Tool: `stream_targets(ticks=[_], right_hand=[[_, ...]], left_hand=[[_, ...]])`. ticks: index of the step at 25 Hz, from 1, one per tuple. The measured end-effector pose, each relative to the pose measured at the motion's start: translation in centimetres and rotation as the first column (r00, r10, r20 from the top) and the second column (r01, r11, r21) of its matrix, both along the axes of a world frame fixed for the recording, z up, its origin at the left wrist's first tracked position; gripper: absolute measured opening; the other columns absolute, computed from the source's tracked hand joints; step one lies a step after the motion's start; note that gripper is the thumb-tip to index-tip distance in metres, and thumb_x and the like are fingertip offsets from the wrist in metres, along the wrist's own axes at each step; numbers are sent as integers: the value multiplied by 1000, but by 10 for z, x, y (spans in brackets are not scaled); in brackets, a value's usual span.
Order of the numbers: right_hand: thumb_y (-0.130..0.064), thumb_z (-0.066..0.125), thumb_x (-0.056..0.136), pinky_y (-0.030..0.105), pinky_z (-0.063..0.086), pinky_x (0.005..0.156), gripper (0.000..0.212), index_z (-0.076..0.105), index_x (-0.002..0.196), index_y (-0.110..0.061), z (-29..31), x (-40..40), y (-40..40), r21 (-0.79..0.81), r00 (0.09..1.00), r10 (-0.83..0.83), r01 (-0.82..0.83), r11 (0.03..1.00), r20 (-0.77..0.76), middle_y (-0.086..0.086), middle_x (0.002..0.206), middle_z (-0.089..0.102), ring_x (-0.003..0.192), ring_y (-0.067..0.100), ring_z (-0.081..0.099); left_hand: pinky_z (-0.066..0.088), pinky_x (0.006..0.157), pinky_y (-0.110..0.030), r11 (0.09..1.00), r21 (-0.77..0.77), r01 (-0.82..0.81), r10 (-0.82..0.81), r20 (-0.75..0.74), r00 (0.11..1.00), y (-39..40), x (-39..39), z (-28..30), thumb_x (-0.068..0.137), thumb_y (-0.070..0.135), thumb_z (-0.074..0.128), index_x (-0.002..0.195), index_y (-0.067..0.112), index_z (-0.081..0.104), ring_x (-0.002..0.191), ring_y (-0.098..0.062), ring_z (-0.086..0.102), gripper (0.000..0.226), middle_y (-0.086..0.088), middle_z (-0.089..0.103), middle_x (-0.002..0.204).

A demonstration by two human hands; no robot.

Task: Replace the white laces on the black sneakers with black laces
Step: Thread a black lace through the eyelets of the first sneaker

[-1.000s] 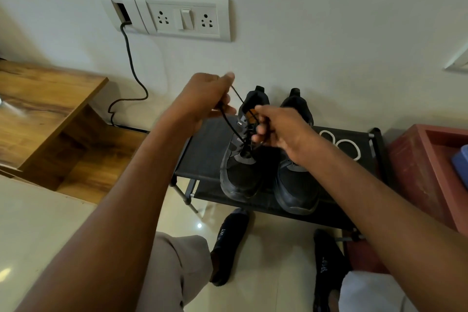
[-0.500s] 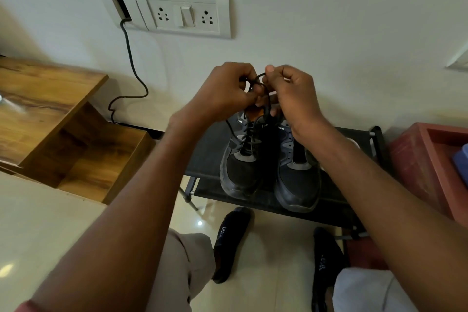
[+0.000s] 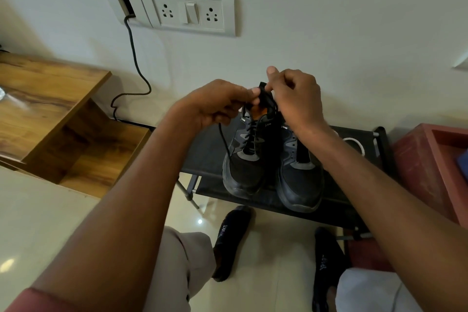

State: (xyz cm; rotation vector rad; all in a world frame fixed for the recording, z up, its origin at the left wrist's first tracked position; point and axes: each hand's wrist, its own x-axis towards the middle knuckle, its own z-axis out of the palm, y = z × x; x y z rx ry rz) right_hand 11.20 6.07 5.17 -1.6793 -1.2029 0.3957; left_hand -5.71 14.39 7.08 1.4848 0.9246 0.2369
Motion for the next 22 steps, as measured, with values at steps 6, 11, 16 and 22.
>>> stream_targets(ticks=[6,11,16,22], right_hand=[[-10,64,100,9,45,73,12,69,108,-18,-5,6,-8,74,982,188,-189,979,24,-4,109,68,88,-1,61],[-9,73,97,31,63,78,26,70,121,-16,-6,8,-9,35,929,368,-367,930,-46,-4,98,76,85,17,74],[-11,73,98,28,62,70,11,76,107,-6,-3,8,-7,53,939,304,-299,953,-163,4,80,78,74,20,77],[-14,80,90,21,59,76,5,81,95,-17,-2,13,-3,80,979,144,-133,988,-143,-5,84,79,80,8,76]], left_hand=[[10,50,-28,990,-78,120,-107,155,982,4,0,7,105,37,52,92,17,64,59,-15,9,27,3,20,64],[12,50,-26,984,-100,148,-128,181,975,4,-1,5,108,37,45,92,15,65,59,-15,11,34,1,16,66],[16,53,-27,1000,5,-9,9,110,994,9,-3,3,104,49,55,88,16,68,61,-14,19,38,4,30,67],[35,53,-19,885,427,-185,153,109,982,6,1,-6,99,43,68,95,13,79,69,-9,47,32,10,64,71]])
